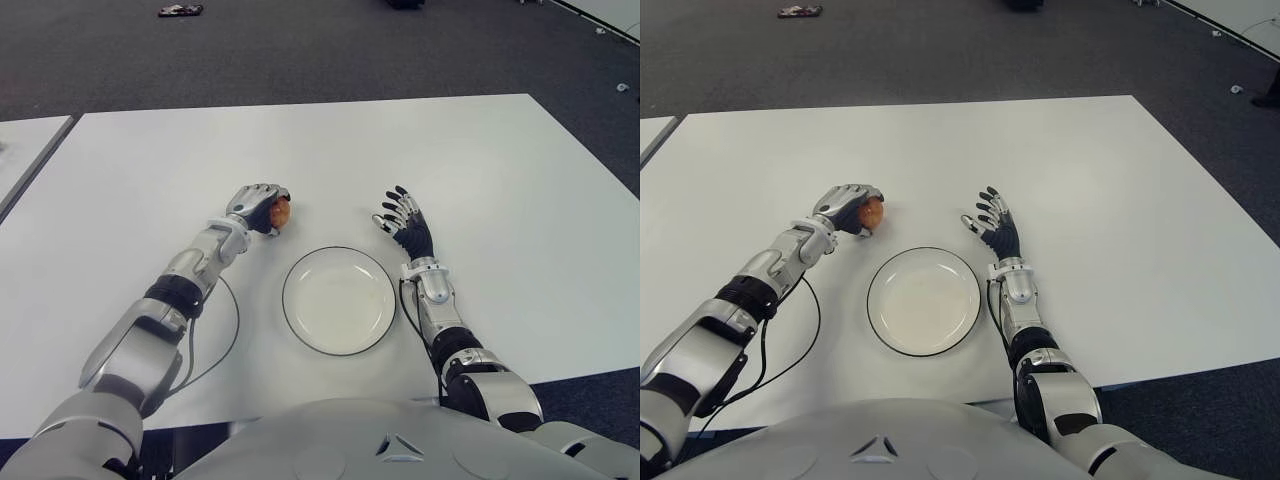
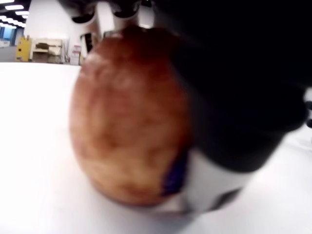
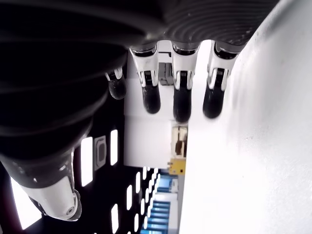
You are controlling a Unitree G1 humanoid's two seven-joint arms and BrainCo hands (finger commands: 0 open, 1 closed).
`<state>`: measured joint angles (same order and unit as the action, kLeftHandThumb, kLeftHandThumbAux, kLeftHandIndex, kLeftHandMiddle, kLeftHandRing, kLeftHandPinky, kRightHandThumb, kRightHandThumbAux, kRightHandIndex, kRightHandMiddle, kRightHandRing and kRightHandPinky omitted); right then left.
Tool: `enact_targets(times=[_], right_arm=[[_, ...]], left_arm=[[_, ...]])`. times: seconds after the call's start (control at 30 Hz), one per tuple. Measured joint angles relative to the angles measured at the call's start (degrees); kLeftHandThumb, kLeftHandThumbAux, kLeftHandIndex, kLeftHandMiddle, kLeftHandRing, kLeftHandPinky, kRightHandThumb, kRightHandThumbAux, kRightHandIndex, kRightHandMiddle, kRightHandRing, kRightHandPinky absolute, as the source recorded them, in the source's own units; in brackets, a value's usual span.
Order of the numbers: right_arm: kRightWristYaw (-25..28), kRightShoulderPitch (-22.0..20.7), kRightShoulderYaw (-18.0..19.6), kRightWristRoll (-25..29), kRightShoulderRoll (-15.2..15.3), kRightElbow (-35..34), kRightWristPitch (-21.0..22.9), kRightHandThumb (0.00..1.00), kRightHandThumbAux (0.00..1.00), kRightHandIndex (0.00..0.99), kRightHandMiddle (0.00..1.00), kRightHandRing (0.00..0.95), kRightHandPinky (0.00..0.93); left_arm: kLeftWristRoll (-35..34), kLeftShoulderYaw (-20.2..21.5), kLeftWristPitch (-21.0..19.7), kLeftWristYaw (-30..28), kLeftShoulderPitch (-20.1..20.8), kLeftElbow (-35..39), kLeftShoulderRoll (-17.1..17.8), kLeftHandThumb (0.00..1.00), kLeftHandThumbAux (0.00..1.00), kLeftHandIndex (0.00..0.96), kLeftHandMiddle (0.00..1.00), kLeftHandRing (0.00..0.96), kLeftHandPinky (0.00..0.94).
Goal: Put the apples into the plate.
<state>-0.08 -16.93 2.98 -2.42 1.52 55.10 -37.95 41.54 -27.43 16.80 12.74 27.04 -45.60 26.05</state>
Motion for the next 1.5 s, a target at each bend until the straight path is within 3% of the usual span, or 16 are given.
enact_targets(times=[0.33,0.7,0.87,1.03,1.33,1.5], right_arm=[[0.4,0.8,0.3,0.3,-0.2,-1.2,0.0,0.229,0.694,0.099,0.268,0.318,0.378],[0.6,1.5,0.8,0.5,-0.5,-2.5,0.4,0.245,0.691,0.126,0.295,0.351,0.397],[0.6,2.0,0.9,0.5,-0.6,-3.2,0.7,0.247,0.685,0.131,0.296,0.352,0.396],[0.8,2.5,0.9,0.6,-0.6,-3.8,0.8,0.252,0.687,0.133,0.295,0.352,0.396],[1.3,2.7,1.0,1.0,-0.7,-4.4,1.4,0.268,0.691,0.139,0.296,0.354,0.399],[1.3,2.8,1.1,1.0,-0.7,-4.5,1.4,0.262,0.686,0.139,0.302,0.36,0.406]], left_arm=[[0.9,-1.0,1.9,8.1,1.3,-7.5,-2.2,0.254,0.638,0.719,0.812,0.803,0.828],[0.8,-1.8,2.2,10.7,3.5,-13.4,-4.0,0.412,0.743,0.773,0.856,0.85,0.872],[0.5,-1.8,2.2,10.8,4.2,-14.9,-4.5,0.473,0.747,0.671,0.871,0.875,0.891],[0.5,-2.0,2.7,12.2,4.5,-15.9,-4.6,0.499,0.747,0.636,0.871,0.878,0.89],[0.5,-2.6,5.1,17.6,4.4,-18.5,-4.9,0.514,0.753,0.626,0.863,0.871,0.88],[0.0,-2.5,6.4,19.6,4.4,-19.8,-5.3,0.511,0.756,0.682,0.858,0.862,0.867]])
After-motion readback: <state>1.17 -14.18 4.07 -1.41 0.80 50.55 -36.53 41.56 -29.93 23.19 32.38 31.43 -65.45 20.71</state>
